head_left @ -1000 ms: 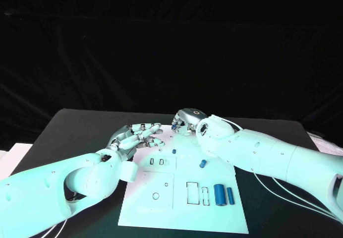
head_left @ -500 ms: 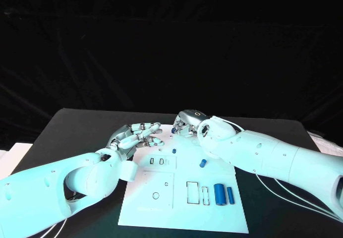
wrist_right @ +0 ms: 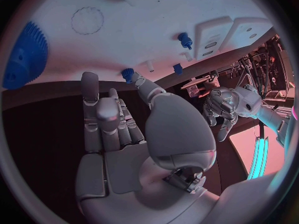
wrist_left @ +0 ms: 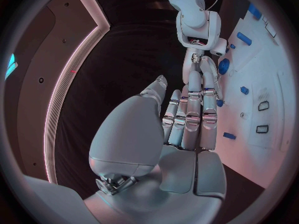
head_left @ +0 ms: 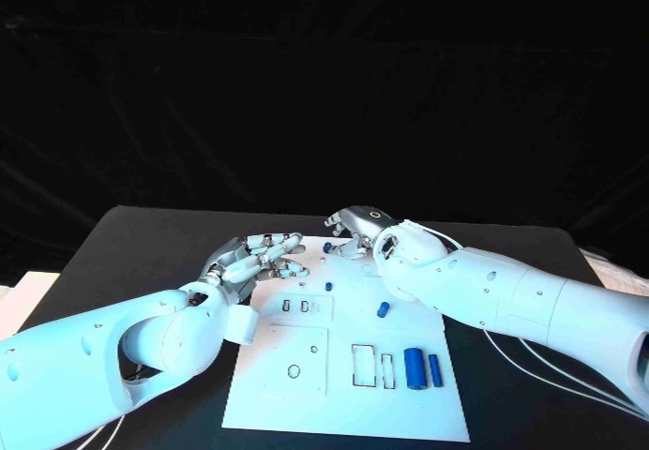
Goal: Assemble the parts on the task board
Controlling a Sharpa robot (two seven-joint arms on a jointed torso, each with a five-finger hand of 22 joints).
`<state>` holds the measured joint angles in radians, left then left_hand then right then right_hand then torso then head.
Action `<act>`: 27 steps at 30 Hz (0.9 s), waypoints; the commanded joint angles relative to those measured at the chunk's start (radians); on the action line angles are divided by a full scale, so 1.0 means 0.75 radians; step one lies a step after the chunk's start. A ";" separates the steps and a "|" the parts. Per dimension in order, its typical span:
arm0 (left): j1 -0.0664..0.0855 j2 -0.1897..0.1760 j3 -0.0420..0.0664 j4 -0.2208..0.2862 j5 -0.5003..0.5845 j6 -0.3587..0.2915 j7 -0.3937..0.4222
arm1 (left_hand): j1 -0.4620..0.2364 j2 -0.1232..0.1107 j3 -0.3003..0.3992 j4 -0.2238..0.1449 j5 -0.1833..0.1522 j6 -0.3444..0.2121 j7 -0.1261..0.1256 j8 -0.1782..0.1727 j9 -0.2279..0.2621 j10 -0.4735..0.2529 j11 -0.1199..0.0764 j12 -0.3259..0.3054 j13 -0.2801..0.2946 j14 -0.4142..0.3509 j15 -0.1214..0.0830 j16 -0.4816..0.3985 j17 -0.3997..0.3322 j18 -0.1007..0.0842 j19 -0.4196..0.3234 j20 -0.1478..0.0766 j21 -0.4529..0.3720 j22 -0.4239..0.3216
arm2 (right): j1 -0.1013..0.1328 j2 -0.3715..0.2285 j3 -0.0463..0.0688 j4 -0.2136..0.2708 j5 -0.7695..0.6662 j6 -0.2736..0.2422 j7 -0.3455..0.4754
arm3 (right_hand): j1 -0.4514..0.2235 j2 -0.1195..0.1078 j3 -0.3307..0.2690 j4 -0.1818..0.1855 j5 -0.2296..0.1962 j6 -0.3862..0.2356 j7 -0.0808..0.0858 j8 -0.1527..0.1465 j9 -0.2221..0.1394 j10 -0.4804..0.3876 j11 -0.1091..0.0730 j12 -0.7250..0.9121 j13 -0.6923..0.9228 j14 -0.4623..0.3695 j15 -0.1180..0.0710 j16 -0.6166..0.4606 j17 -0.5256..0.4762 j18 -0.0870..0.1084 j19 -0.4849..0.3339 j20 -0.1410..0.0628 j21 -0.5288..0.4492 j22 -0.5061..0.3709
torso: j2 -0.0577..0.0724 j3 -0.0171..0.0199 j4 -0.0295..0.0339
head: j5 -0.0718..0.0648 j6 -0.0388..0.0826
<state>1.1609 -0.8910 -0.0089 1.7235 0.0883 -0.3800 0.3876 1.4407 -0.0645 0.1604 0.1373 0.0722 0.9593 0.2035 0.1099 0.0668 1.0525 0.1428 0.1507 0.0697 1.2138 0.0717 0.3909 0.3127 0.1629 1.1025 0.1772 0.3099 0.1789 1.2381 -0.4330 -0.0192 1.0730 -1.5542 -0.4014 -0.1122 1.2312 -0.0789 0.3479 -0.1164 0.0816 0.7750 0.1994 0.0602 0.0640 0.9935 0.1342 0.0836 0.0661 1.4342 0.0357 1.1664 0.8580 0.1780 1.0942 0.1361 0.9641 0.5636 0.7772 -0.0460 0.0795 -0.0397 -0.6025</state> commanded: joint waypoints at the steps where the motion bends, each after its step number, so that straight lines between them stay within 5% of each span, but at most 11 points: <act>1: 0.003 -0.001 0.001 -0.001 0.004 0.020 0.001 | 0.002 0.009 0.001 -0.005 -0.008 0.003 0.008 -0.008 0.000 0.002 0.002 -0.006 -0.001 -0.011 0.001 0.003 0.001 0.021 0.010 -0.002 0.004 0.001 | 0.000 -0.043 0.003 0.047 0.048 -0.082 0.024 | 0.031 0.010 -0.012 -0.001 0.030 0.112 0.008 0.026 0.014 0.028 -0.001 0.026 0.005 0.009 0.002 0.009 0.019 0.007 0.016 -0.002 0.005 0.013 | -0.002 0.0018 -0.0037 | -0.004 0.006; 4: 0.003 -0.004 0.001 -0.004 0.005 0.020 0.000 | 0.002 0.009 0.001 -0.005 -0.008 0.003 0.008 -0.008 0.000 0.002 0.002 -0.006 -0.001 -0.011 0.001 0.003 0.001 0.021 0.010 -0.002 0.004 0.001 | 0.004 -0.112 0.011 0.113 0.097 -0.078 0.028 | 0.038 0.016 -0.015 0.002 0.072 0.164 0.003 0.038 0.020 0.079 -0.010 0.058 0.008 0.029 -0.004 0.044 0.074 -0.002 0.054 -0.007 0.044 0.067 | -0.002 0.0019 -0.0061 | -0.006 0.010; 8: 0.003 -0.010 0.001 -0.005 0.010 0.022 -0.001 | 0.001 0.008 0.000 -0.006 -0.008 0.002 0.008 -0.008 -0.001 0.001 0.002 -0.006 -0.001 -0.012 0.001 0.003 0.002 0.021 0.010 -0.002 0.004 0.001 | 0.024 -0.260 0.024 0.247 0.202 0.011 0.005 | 0.023 0.012 -0.024 0.021 0.121 0.226 -0.026 0.054 0.025 0.256 -0.052 0.147 0.037 0.081 -0.032 0.175 0.278 -0.041 0.176 -0.025 0.199 0.295 | -0.007 0.0054 -0.0189 | -0.009 0.014; 15: 0.003 -0.016 0.001 -0.013 0.012 0.026 -0.002 | 0.001 0.008 0.000 -0.006 -0.008 0.002 0.008 -0.008 -0.001 0.001 0.002 -0.006 -0.001 -0.012 0.001 0.003 0.002 0.021 0.010 -0.002 0.004 0.001 | 0.052 -0.446 0.029 0.375 0.336 0.197 -0.067 | -0.008 -0.063 -0.142 0.047 0.202 0.234 -0.087 0.039 0.014 0.529 -0.124 0.525 0.334 0.118 -0.094 0.310 0.484 -0.087 0.300 -0.086 0.373 0.545 | -0.015 0.0148 -0.0395 | -0.004 0.014; 17: 0.003 -0.015 0.001 -0.015 0.012 0.027 -0.002 | 0.001 0.008 0.000 -0.006 -0.008 0.002 0.008 -0.008 -0.001 0.001 0.002 -0.006 -0.001 -0.012 0.001 0.003 0.002 0.021 0.010 -0.002 0.004 0.001 | 0.054 -0.466 0.030 0.376 0.345 0.236 -0.086 | 0.014 -0.046 -0.202 0.068 0.221 0.233 -0.080 0.032 0.011 0.451 -0.117 0.958 0.803 0.122 -0.103 0.361 0.564 -0.101 0.321 -0.083 0.426 0.618 | -0.017 0.0169 -0.0422 | -0.005 0.014; 20: 0.003 -0.014 0.001 -0.018 0.012 0.029 -0.003 | 0.001 0.008 0.000 -0.006 -0.008 0.002 0.007 -0.009 -0.001 0.001 0.002 -0.007 -0.001 -0.013 0.001 0.004 0.003 0.021 0.010 -0.002 0.004 0.002 | 0.056 -0.481 0.030 0.365 0.340 0.285 -0.112 | 0.021 -0.017 -0.285 0.116 0.218 0.220 -0.068 0.024 0.010 0.394 -0.098 1.360 1.250 0.131 -0.075 0.414 0.661 -0.107 0.330 -0.068 0.473 0.682 | -0.017 0.0201 -0.0432 | -0.007 0.014; 27: 0.003 -0.011 0.001 -0.022 0.013 0.033 -0.005 | 0.001 0.008 0.000 -0.006 -0.008 0.002 0.007 -0.009 -0.001 0.001 0.002 -0.007 -0.001 -0.013 0.001 0.004 0.003 0.021 0.010 -0.002 0.004 0.002 | 0.051 -0.458 0.029 0.322 0.232 0.312 -0.152 | 0.024 -0.001 -0.317 0.140 0.233 0.214 -0.062 0.024 0.009 0.448 -0.095 1.486 1.402 0.139 -0.066 0.439 0.714 -0.112 0.338 -0.062 0.495 0.715 | -0.016 0.0174 -0.0410 | -0.009 0.013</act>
<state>1.1621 -0.9012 -0.0091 1.7059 0.0942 -0.3779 0.3814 1.4407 -0.0645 0.1605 0.1374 0.0722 0.9593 0.2035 0.1099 0.0668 1.0525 0.1428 0.1507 0.0697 1.2138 0.0717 0.3909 0.3133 0.1627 1.1025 0.1772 0.3099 0.1786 1.2782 -0.7805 0.0028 1.3177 -1.3375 -0.2237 -0.1877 1.2476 -0.0892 0.1144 -0.0110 0.2520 0.9331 0.1454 0.0826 0.0716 1.3234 0.0600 1.1955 1.1136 1.4666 -0.0212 1.4920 1.3081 0.1073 1.3433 0.0878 1.3297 1.0991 0.7655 -0.0326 0.0491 -0.0461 -0.5918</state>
